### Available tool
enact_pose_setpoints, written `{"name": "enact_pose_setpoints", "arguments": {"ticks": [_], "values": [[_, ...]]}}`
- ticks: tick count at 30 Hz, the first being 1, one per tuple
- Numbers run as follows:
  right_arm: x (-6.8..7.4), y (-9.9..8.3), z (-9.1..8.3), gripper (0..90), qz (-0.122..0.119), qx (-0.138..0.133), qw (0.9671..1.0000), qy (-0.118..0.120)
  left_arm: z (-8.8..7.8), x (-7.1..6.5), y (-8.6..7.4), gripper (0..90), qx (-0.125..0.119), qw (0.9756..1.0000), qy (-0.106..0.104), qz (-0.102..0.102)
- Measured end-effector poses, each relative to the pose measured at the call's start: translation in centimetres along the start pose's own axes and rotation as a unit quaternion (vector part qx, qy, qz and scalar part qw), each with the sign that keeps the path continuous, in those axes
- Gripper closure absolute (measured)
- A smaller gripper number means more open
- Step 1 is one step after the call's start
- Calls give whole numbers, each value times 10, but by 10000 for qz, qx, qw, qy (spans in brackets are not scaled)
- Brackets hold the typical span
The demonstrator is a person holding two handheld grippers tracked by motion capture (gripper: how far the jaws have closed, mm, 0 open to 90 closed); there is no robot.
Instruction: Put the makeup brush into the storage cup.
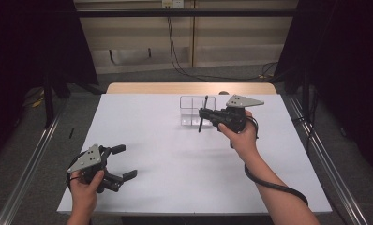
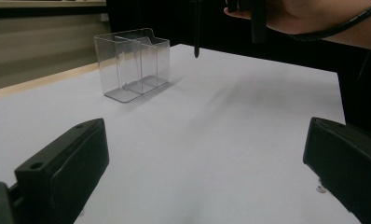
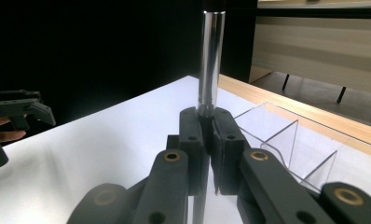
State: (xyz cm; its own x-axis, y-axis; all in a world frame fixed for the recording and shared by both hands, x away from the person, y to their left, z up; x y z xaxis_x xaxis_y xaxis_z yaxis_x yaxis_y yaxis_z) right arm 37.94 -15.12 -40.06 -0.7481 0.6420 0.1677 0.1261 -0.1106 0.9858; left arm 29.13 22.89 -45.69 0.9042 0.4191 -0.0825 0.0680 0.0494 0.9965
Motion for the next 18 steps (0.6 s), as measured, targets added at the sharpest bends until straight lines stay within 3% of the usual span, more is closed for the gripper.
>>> {"name": "enact_pose_setpoints", "arguments": {"ticks": [18], "values": [[-6,5,6,840,-107,-71,9998,-120,1,0,-2,2,42,10000,7,-6]]}}
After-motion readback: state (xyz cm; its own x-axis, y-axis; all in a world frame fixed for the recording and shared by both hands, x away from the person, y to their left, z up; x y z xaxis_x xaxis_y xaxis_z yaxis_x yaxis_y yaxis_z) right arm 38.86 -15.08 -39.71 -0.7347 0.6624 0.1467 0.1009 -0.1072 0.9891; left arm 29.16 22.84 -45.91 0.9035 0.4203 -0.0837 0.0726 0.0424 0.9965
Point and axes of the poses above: each handheld gripper's, and its own axes: z roughly forward along the jaws, y roughly out of its top, x roughly to its left, the point moved 3 cm from there along z, roughly forward along the jaws, and after that the axes turned 15 degrees about -x, right-handed, at the moved point
